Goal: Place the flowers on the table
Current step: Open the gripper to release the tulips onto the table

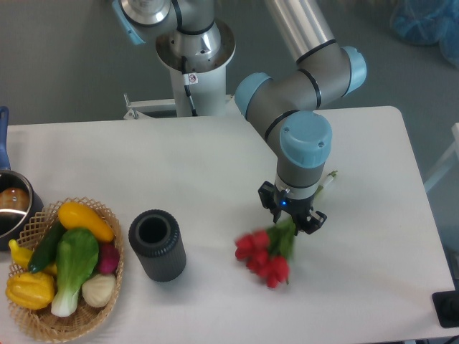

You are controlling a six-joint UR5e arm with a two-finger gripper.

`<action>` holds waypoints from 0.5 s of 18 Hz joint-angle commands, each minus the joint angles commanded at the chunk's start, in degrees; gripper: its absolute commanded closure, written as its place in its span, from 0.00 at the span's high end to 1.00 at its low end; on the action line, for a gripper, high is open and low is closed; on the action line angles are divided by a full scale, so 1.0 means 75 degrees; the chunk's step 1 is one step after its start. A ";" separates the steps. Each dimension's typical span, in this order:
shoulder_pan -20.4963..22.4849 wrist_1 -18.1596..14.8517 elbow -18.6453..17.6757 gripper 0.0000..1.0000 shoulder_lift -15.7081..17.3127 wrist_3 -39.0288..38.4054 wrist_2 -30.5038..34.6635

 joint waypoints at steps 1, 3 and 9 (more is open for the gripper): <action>0.0000 0.0095 0.0000 1.00 0.0012 0.0012 0.0012; 0.0012 0.0119 0.0000 1.00 0.0035 0.0000 0.0035; 0.0187 0.0189 0.0034 1.00 0.0199 0.0094 0.0012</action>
